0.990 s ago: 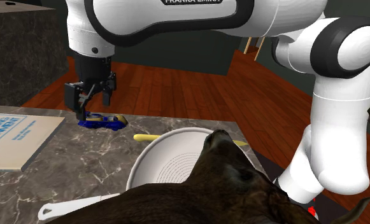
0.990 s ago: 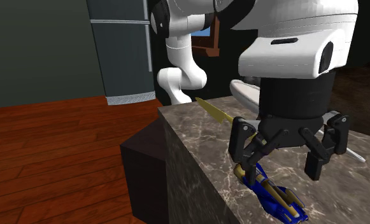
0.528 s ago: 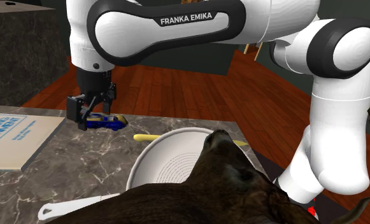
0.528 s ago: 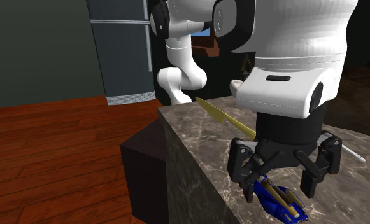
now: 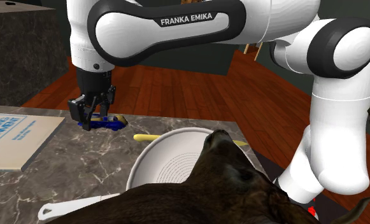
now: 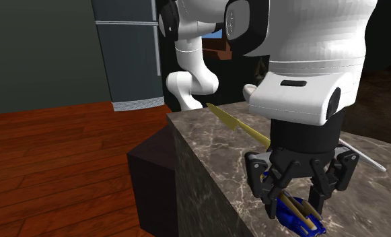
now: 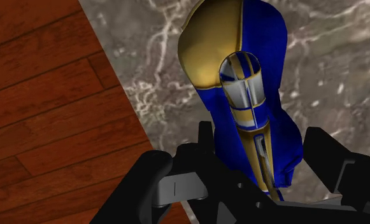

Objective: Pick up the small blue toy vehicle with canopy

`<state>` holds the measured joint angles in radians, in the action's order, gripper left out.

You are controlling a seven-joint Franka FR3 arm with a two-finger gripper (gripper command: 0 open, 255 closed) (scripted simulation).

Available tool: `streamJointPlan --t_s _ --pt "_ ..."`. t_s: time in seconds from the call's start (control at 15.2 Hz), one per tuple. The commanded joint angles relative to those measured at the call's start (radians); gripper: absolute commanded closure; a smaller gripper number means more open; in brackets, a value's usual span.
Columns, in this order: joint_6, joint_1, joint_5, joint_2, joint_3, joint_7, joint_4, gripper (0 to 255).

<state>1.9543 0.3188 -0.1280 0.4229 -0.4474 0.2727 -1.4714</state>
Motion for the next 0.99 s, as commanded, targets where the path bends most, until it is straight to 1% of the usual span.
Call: streamJointPlan --t_s 0.0,0.07,0.33,0.92 --pt "0.000 0.000 0.000 0.001 0.001 0.000 -0.001 255" --pt "-0.001 0.000 0.000 0.000 0.000 0.001 -0.001 255" --pt "-0.052 0.003 0.003 -0.005 -0.002 0.000 0.046 255" --pt "-0.176 0.017 0.002 0.001 -0.005 0.000 0.176 255"
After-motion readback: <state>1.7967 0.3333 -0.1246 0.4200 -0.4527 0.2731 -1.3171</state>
